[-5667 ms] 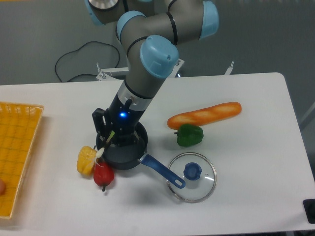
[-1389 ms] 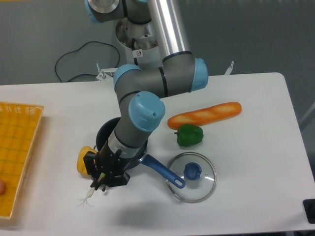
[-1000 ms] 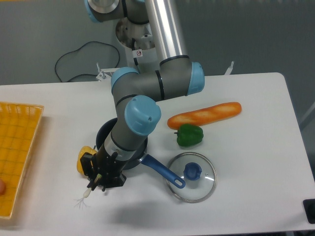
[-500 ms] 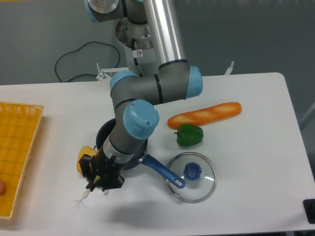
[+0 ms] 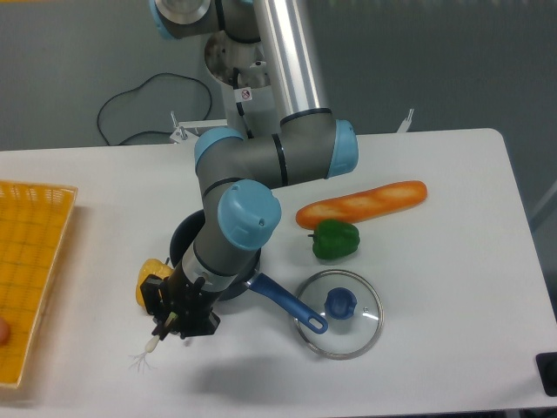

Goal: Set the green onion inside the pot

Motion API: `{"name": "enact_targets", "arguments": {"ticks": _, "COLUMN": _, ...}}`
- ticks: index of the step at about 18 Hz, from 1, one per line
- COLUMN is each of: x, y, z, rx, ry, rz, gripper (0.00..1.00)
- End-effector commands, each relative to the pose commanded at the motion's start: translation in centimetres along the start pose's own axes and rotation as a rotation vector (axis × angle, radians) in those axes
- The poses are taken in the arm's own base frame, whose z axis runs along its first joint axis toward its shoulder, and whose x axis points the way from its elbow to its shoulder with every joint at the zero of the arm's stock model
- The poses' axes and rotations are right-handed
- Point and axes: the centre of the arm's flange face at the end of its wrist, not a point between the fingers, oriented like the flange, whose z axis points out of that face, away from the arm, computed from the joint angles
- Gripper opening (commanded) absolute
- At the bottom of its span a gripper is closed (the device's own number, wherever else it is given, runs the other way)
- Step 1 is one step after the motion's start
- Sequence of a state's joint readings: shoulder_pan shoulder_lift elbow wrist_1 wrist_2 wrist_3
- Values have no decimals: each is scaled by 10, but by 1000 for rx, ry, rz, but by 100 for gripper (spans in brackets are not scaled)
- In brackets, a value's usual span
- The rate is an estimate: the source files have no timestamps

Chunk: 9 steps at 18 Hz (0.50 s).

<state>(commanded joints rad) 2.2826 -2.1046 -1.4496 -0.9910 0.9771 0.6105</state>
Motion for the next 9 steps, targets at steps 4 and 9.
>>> {"name": "enact_targets", "arguments": {"ticks": 4, "x": 0, "y": 0, "z": 0, "rx": 0, "ry": 0, "rz": 0, "gripper": 19}}
{"name": "enact_targets", "arguments": {"ticks": 9, "x": 2, "y": 0, "z": -2, "rx": 2, "ry": -1, "rz": 5, "gripper": 27}}
